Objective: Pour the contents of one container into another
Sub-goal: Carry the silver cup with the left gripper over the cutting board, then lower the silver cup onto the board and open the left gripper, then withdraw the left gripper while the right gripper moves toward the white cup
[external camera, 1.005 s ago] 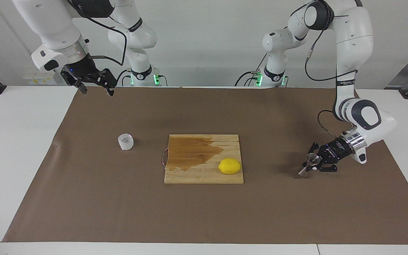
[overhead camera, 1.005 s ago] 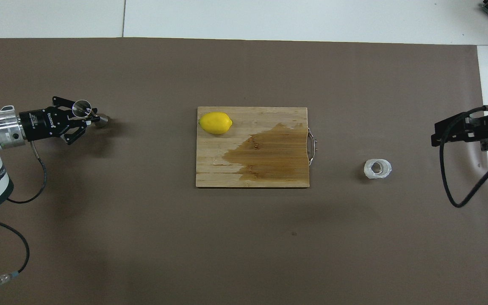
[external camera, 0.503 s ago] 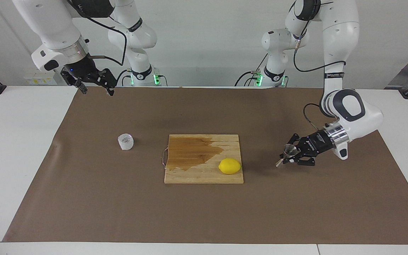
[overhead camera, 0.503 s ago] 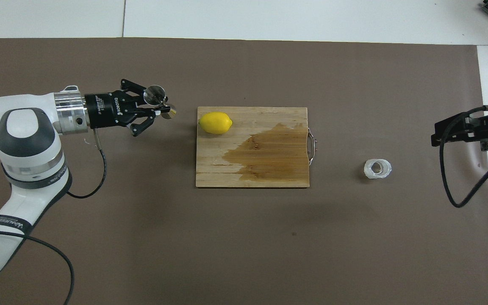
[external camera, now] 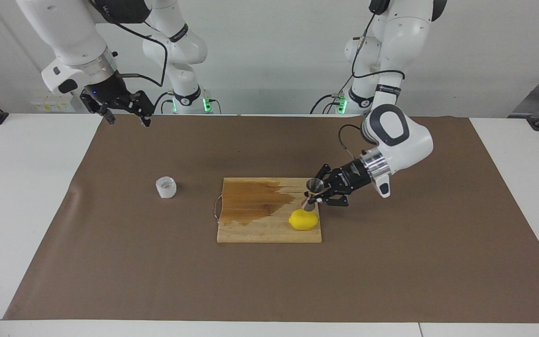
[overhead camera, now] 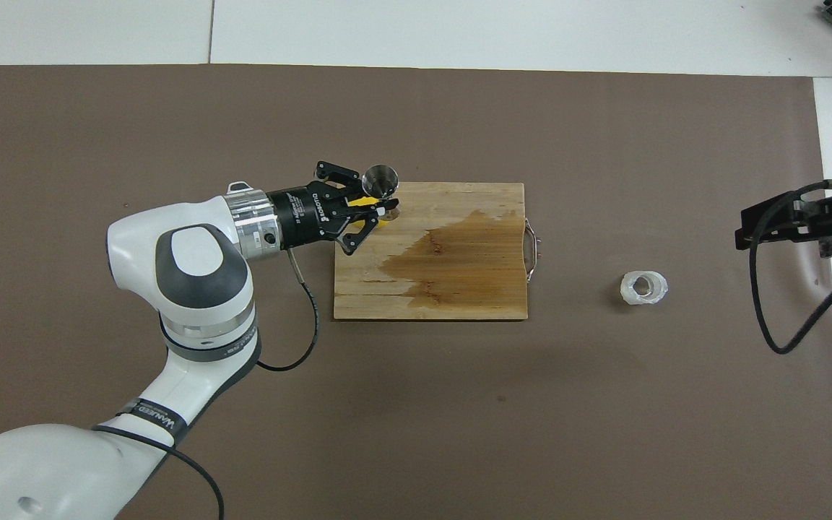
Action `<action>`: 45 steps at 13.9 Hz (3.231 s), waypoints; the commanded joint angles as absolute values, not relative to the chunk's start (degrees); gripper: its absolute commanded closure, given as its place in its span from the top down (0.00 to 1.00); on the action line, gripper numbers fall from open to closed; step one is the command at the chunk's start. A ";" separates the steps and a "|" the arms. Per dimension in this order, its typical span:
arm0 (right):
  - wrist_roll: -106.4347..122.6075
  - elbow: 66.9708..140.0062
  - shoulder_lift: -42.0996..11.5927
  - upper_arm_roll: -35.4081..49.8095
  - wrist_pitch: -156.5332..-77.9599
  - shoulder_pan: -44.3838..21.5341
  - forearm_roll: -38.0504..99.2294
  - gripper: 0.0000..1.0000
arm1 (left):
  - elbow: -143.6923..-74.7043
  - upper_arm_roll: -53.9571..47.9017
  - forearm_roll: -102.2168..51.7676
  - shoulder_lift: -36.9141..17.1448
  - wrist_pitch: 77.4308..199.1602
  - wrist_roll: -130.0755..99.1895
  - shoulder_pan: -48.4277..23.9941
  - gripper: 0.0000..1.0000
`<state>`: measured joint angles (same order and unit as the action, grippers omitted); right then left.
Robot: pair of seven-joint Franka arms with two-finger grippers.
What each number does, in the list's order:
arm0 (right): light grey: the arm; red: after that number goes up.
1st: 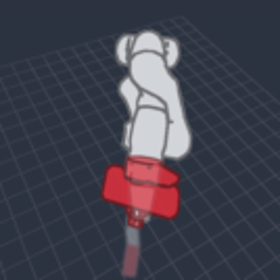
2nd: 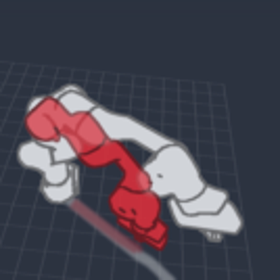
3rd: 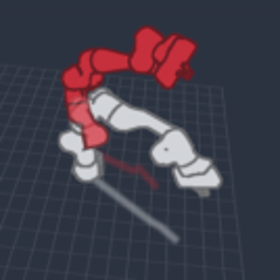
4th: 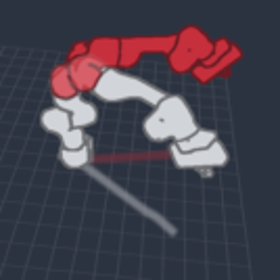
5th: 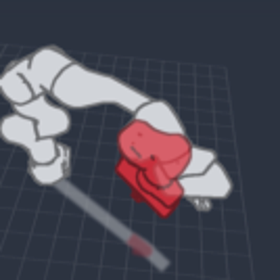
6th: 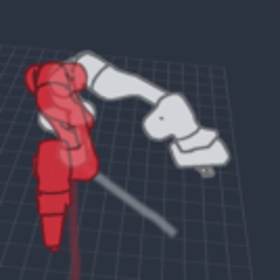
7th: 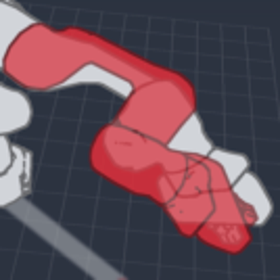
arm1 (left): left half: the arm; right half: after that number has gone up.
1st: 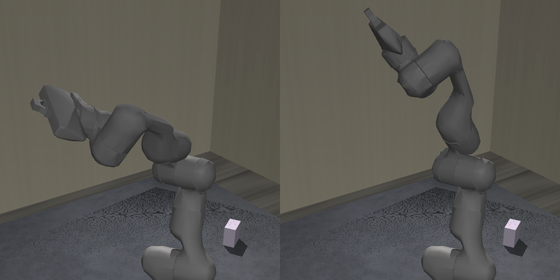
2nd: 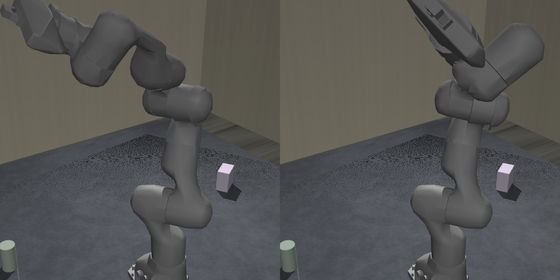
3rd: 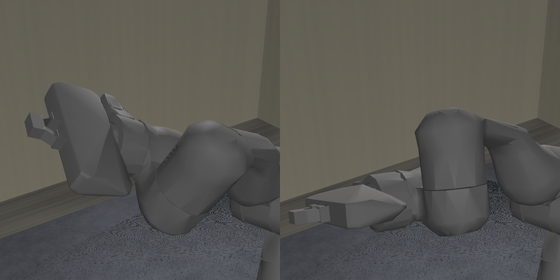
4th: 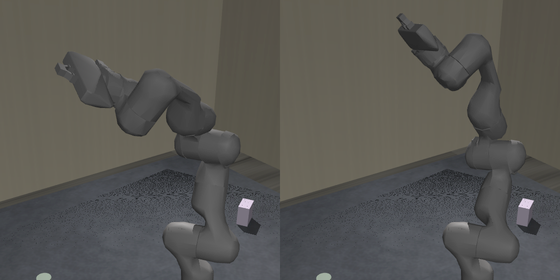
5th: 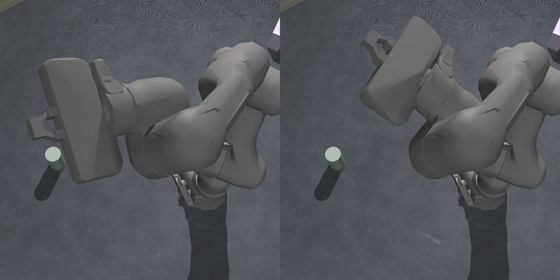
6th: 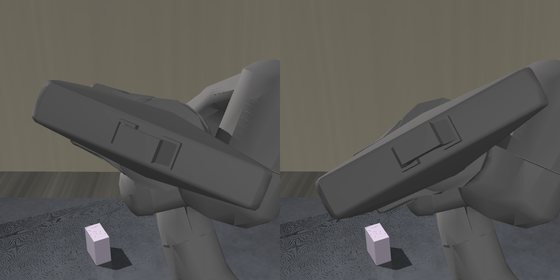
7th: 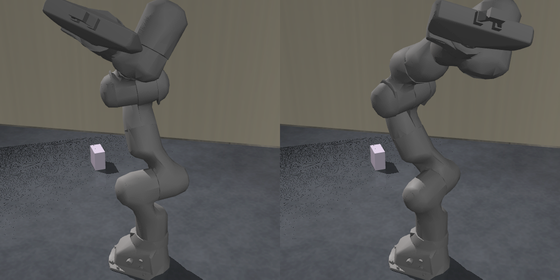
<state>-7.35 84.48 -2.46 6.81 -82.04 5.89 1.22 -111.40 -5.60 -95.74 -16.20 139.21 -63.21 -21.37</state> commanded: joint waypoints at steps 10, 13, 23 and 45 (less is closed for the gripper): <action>-8.00 85.52 -1.49 7.21 -81.65 6.68 2.46 1.00 | -112.50 -5.01 -115.49 -21.45 147.12 -49.31 -29.18 0.00; -8.00 85.61 -1.49 7.21 -81.65 6.68 2.46 1.00 | -113.29 -4.92 -117.24 -21.80 147.65 -47.91 -30.76 0.00; -8.00 85.60 -1.41 7.21 -81.65 6.68 2.46 1.00 | -113.12 -4.83 -117.25 -22.24 150.47 -43.08 -31.91 0.36; -7.91 85.52 -1.49 6.94 -81.48 8.87 2.55 1.00 | -125.77 -4.31 -77.83 -8.44 157.43 -33.05 -28.84 1.00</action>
